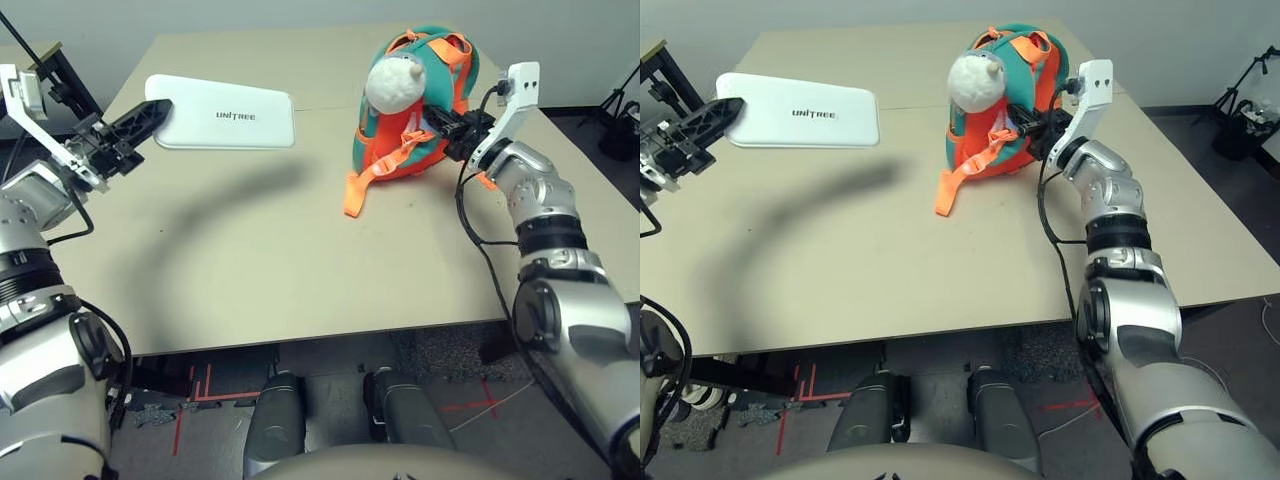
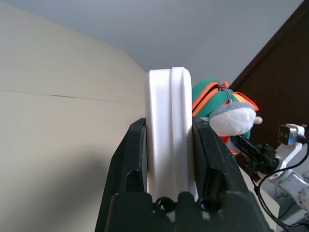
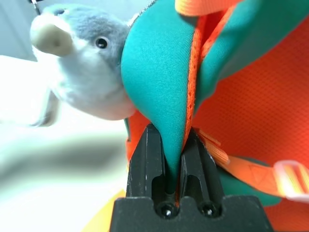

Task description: Put the pencil case into the backpack and zip it.

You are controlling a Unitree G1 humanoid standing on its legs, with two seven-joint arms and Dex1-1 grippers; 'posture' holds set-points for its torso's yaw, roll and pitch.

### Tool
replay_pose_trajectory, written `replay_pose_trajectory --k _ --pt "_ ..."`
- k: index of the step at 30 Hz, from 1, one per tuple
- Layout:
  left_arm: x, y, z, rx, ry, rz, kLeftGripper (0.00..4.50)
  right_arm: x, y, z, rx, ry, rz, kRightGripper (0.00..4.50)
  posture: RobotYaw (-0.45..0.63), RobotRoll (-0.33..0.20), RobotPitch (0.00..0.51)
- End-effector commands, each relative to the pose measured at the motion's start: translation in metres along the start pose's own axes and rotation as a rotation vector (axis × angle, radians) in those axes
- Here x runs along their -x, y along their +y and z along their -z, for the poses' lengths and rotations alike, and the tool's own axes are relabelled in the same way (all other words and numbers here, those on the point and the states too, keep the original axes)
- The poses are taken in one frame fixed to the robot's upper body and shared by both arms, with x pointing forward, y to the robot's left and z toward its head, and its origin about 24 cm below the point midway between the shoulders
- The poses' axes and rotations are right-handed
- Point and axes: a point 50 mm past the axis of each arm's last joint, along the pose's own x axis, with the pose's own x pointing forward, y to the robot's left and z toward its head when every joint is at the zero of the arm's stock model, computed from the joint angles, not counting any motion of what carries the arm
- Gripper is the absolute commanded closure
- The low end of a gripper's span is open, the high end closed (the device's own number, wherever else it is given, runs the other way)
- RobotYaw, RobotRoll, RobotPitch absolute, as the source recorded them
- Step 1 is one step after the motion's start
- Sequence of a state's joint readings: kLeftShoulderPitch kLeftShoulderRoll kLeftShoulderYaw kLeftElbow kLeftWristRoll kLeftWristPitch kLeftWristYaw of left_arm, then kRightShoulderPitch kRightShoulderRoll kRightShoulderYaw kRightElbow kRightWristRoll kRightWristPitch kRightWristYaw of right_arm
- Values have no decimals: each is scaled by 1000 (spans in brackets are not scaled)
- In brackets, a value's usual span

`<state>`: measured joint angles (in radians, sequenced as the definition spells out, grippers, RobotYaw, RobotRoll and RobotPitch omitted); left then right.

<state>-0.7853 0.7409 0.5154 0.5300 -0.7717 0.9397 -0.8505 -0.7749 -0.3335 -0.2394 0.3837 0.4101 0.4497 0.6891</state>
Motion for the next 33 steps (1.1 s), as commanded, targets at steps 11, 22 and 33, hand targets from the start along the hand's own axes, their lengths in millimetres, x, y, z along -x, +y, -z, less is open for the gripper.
replay_pose_trajectory --k 11,22,33 --pt "-18 -22 -19 -121 44 95 3270 27 81 -17 -47 1 -277 4464 -96 0 74" --pt "-22 -53 -32 -208 63 191 3270 43 98 -2 -121 69 -315 4464 -96 0 77" --pt "6 -85 -53 -449 75 241 3270 44 88 15 -124 134 -286 4464 -66 0 73"
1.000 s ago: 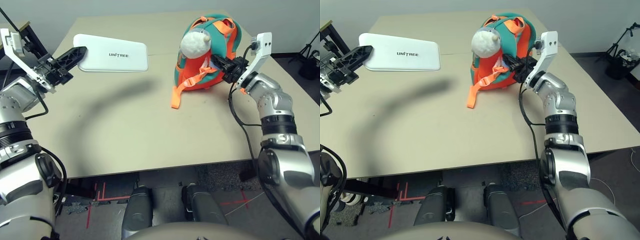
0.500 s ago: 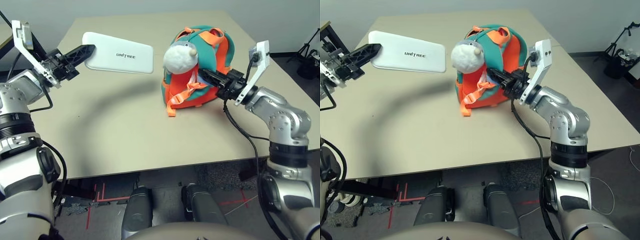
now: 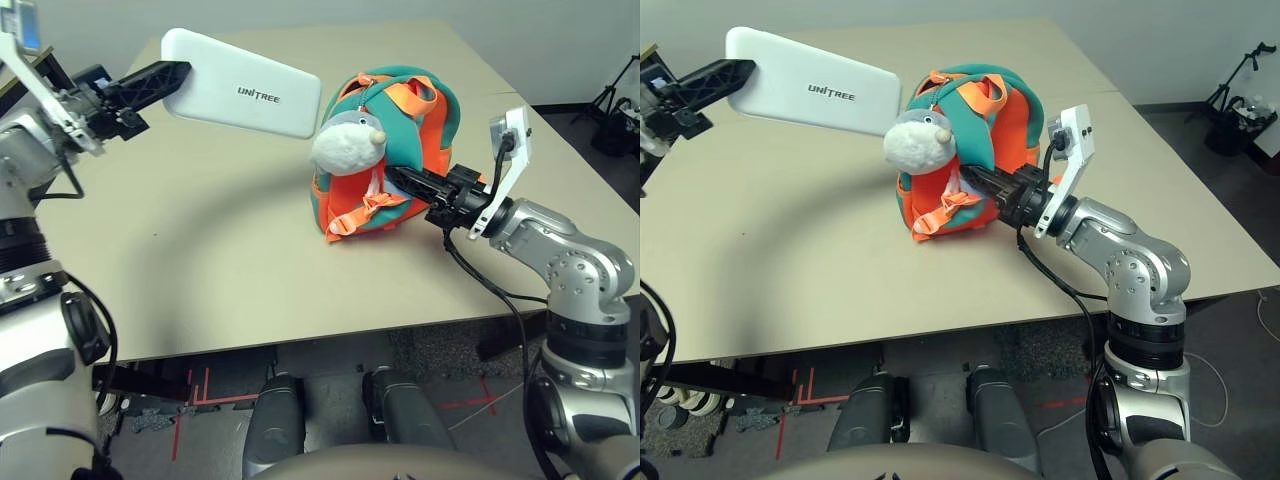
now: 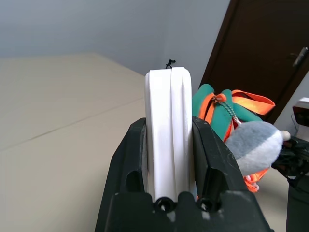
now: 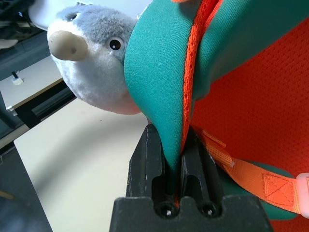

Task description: Put the pencil case into the backpack and zip it.

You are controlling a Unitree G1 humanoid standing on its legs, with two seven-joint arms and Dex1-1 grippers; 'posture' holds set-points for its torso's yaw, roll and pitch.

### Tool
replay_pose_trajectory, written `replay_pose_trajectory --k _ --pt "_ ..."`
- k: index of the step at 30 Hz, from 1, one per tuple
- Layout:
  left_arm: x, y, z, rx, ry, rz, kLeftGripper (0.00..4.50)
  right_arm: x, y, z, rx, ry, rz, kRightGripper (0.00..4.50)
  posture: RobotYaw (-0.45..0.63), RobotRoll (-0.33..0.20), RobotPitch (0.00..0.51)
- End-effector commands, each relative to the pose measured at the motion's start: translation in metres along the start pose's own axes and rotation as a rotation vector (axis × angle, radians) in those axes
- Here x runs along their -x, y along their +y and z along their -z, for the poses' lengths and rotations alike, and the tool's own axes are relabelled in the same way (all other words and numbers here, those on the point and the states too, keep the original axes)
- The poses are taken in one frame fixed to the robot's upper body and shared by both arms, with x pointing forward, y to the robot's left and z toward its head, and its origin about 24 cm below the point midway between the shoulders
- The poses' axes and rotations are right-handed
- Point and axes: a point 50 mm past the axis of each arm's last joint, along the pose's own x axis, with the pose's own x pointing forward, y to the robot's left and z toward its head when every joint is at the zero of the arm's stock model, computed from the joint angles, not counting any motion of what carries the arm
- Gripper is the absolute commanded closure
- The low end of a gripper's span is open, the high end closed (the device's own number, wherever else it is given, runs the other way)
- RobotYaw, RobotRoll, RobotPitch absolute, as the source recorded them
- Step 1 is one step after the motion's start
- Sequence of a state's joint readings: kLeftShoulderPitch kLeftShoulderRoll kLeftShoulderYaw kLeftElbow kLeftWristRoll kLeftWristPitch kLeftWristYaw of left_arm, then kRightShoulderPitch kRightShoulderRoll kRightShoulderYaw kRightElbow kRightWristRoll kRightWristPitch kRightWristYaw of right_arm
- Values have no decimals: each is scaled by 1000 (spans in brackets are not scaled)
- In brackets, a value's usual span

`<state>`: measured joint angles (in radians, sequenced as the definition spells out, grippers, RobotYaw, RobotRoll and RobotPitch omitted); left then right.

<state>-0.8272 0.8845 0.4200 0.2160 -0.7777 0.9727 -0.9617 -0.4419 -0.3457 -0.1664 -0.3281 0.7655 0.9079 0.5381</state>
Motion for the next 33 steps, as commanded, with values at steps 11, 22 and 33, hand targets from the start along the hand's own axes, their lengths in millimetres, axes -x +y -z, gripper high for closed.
replay_pose_trajectory --k 11,22,33 --pt "6 -20 -16 -98 -37 119 3270 -6 -1 7 6 18 -51 4464 -65 0 58" --pt "-26 -6 12 -73 -1 201 3270 -5 3 9 -2 6 -51 4464 -109 0 72" --pt "-66 0 45 -76 56 301 3271 1 3 11 -6 1 -25 4464 -140 0 78"
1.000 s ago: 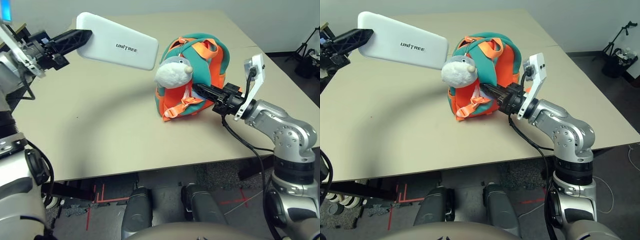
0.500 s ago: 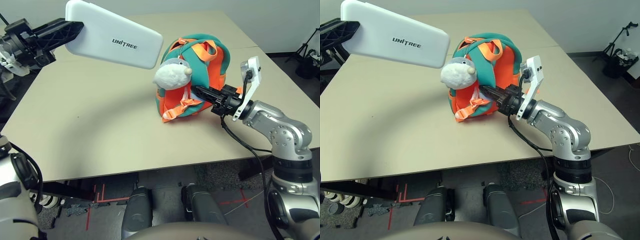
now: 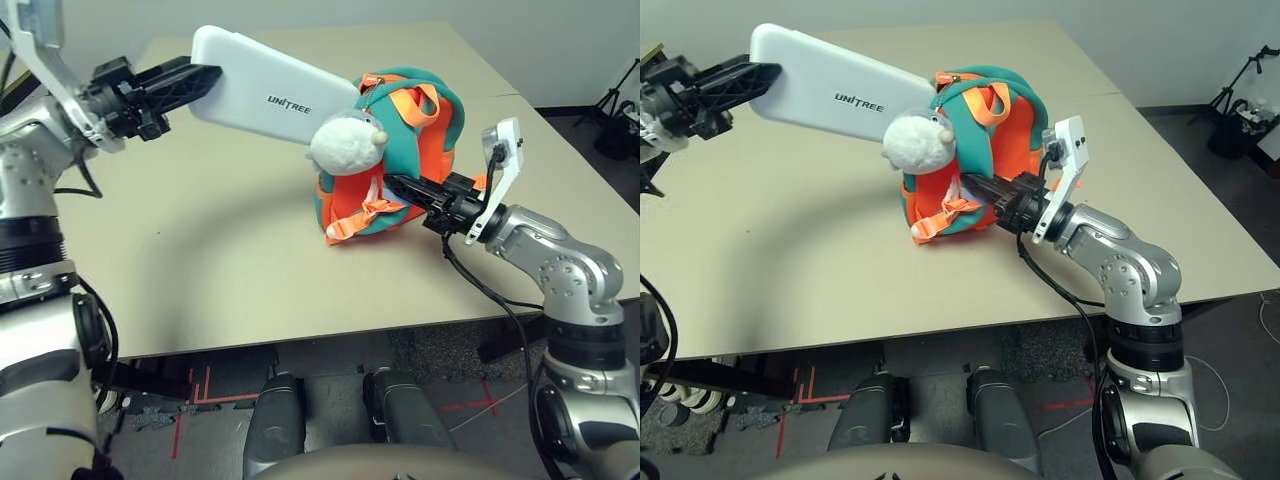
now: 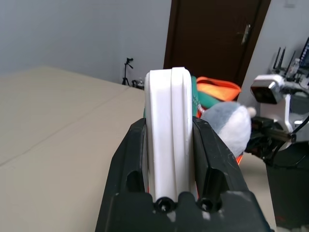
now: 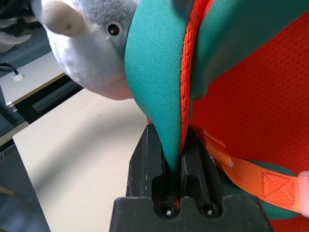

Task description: Put the pencil case into the backpack and zip it.

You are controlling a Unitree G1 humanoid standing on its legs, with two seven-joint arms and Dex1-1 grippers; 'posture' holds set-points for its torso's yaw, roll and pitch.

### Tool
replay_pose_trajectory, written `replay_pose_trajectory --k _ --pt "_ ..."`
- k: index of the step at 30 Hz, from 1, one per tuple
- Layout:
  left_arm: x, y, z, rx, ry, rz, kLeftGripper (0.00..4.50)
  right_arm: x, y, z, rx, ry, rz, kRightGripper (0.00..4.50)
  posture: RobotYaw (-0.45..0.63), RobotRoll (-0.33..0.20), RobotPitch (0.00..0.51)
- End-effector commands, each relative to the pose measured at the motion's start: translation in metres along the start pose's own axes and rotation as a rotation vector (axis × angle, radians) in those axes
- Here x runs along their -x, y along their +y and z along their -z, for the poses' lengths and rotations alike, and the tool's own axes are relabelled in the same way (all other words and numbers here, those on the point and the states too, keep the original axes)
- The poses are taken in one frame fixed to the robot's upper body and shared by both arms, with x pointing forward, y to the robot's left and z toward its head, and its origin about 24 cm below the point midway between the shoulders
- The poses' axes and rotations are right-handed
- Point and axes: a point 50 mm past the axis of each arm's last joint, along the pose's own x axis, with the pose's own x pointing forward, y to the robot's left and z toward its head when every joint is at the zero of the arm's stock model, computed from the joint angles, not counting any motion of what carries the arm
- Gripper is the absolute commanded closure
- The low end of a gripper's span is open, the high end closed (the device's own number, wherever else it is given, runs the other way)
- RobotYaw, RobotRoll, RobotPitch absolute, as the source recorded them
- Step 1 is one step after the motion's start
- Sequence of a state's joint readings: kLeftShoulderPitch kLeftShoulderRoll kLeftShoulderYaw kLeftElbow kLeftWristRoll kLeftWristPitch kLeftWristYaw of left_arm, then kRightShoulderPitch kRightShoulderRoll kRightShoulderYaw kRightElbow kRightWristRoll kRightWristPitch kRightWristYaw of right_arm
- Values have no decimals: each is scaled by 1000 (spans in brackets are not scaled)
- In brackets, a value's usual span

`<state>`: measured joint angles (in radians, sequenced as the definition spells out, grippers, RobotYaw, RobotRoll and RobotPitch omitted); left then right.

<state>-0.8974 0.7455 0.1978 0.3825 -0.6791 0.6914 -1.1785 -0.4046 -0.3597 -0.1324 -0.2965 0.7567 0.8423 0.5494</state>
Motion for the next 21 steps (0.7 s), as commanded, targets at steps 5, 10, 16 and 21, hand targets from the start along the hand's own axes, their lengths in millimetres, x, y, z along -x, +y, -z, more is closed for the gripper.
replay_pose_trajectory --k 5,10,16,21 --pt "-38 4 20 -28 6 52 3271 0 9 1 -1 -15 -30 4464 -145 0 79" --pt "-71 5 41 -20 -27 37 3271 1 10 1 -5 -16 -29 4464 -143 0 82" --pt "-103 -4 67 -5 -1 67 3271 0 11 2 -6 -16 -32 4464 -146 0 83" --pt "-112 -2 78 3 15 30 3271 0 11 1 -3 -15 -33 4464 -147 0 83"
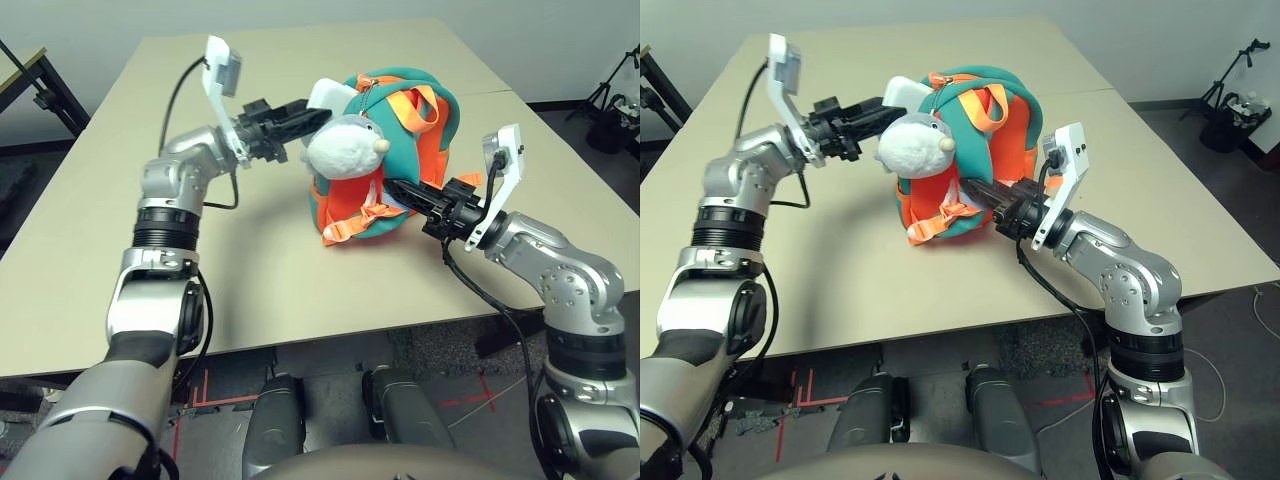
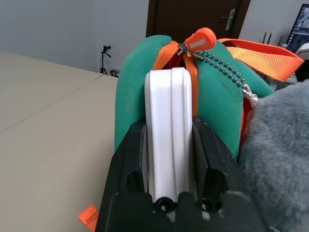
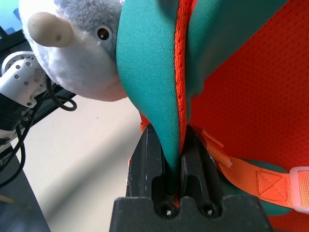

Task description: Put the pencil case into the backpack and zip it.

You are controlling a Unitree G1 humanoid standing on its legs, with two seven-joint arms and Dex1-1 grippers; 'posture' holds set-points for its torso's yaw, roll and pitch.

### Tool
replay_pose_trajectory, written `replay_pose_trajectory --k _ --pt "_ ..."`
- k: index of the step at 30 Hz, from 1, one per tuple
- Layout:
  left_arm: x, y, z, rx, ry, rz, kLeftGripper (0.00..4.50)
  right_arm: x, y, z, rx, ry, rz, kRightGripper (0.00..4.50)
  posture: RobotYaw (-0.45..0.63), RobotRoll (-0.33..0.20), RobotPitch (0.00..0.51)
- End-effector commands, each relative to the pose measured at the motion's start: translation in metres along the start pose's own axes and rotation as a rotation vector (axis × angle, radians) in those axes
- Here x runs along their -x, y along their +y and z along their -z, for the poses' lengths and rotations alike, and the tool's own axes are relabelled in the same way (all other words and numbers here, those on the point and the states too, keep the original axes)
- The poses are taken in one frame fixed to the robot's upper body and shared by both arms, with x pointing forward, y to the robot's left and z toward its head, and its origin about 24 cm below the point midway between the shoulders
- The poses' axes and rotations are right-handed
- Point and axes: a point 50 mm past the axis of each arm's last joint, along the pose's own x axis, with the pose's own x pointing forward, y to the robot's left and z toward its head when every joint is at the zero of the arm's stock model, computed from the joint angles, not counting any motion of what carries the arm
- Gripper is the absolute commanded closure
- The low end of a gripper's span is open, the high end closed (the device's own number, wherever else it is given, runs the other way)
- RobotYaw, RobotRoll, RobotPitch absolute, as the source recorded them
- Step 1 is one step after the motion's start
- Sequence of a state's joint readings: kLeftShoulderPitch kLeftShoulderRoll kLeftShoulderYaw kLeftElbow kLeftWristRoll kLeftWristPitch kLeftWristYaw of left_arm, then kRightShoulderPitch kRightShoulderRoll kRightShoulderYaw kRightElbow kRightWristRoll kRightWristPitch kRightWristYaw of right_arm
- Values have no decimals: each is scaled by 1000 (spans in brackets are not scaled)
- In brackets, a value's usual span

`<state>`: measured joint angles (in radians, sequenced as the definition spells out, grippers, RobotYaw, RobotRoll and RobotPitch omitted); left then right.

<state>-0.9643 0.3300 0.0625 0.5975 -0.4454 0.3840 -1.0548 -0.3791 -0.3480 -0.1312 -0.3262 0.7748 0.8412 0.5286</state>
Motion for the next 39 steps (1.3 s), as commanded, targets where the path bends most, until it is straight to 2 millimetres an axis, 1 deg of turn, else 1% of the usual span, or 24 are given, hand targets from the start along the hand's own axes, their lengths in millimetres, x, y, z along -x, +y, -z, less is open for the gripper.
replay_pose_trajectory --k 1,4,9,14,18,21,25,29,32,33,34,35,37,39 --pt "-5 2 2 -14 7 -16 2921 -1 6 -2 9 -3 -33 4464 -143 0 83" --pt "-3 2 4 -9 16 -20 1899 -2 6 -2 9 0 -38 4464 -136 0 83" --pt "9 4 -1 -13 17 -42 12 -5 6 -2 7 5 -46 4464 -124 0 82" --pt "27 2 -18 -19 -24 -72 0 -6 5 -1 5 8 -52 4464 -109 0 82" --pt "43 -8 -35 -49 -25 -74 0 -8 5 0 3 8 -58 4464 -105 0 81" --pt "52 -16 -42 -58 -8 -72 0 -9 5 0 2 6 -60 4464 -95 0 80" --pt "62 -22 -42 -70 52 -101 0 -10 4 0 2 5 -61 4464 -88 0 80" --pt "68 -31 -28 -24 128 -99 0 -11 4 0 2 2 -63 4464 -83 0 82" --pt "71 -31 -23 7 129 -124 607 -12 4 1 1 1 -68 4464 -83 0 82" --pt "72 -30 -22 11 133 -136 971 -13 4 1 1 1 -69 4464 -84 0 81" --pt "72 -28 -20 11 138 -147 1452 -13 4 1 2 1 -70 4464 -84 0 81" --pt "71 -26 -19 20 133 -164 1746 -13 4 0 3 2 -71 4464 -86 0 80" --pt "71 -23 -16 32 127 -181 2525 -13 4 0 4 2 -72 4464 -86 0 80" --pt "70 -20 -13 43 122 -188 3410 -13 4 0 6 1 -72 4464 -86 0 80"
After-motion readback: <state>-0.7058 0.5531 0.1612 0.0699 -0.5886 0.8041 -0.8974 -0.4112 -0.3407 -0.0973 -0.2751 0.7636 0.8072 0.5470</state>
